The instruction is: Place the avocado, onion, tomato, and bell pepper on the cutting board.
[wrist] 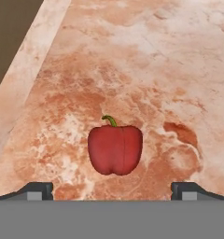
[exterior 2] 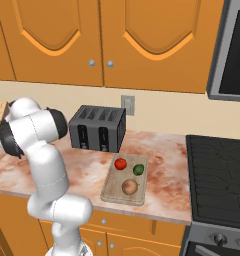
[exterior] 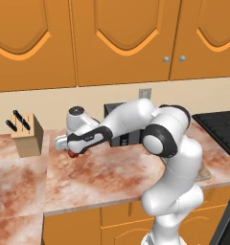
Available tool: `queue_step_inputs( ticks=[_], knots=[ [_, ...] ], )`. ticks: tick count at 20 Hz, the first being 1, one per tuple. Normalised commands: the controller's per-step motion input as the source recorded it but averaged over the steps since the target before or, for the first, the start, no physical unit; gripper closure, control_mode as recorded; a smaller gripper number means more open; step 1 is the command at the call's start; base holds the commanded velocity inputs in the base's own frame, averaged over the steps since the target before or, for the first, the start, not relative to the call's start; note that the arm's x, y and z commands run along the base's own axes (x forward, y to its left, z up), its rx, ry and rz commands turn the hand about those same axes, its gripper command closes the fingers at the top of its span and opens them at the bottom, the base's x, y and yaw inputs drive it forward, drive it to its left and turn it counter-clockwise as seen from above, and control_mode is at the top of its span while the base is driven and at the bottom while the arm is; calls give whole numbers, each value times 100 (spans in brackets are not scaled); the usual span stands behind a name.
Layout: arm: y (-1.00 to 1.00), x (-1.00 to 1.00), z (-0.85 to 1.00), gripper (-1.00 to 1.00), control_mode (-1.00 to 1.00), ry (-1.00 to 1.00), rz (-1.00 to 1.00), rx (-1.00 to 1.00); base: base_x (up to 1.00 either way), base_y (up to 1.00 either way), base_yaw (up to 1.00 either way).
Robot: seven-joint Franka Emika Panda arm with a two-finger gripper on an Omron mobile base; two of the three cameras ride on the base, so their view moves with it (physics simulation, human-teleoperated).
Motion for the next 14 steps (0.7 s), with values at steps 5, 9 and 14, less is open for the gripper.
queue_step_inputs(
  ticks=[5, 9, 14],
  knots=[
    [3, 18, -15, -100, -100, 0, 0, 0, 0, 0, 0],
    [1, 16, -13, -100, -100, 0, 0, 0, 0, 0, 0],
    [3, 11, -14, -100, -100, 0, 0, 0, 0, 0, 0]
  ],
)
